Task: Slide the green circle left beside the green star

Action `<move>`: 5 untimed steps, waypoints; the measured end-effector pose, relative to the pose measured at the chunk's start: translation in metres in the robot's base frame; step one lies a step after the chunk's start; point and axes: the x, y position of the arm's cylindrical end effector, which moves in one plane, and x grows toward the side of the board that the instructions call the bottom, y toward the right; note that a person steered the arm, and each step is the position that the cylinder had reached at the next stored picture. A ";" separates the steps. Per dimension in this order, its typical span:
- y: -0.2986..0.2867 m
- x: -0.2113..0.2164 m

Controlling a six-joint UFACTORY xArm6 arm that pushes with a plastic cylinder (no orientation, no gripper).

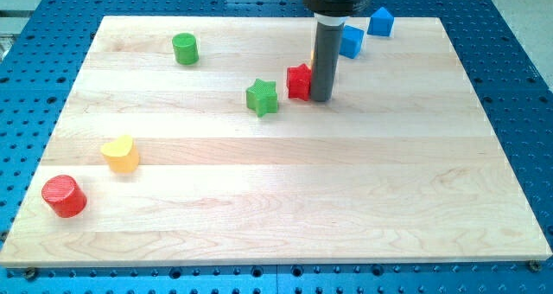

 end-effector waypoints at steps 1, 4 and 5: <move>-0.004 0.003; -0.205 0.046; -0.246 -0.029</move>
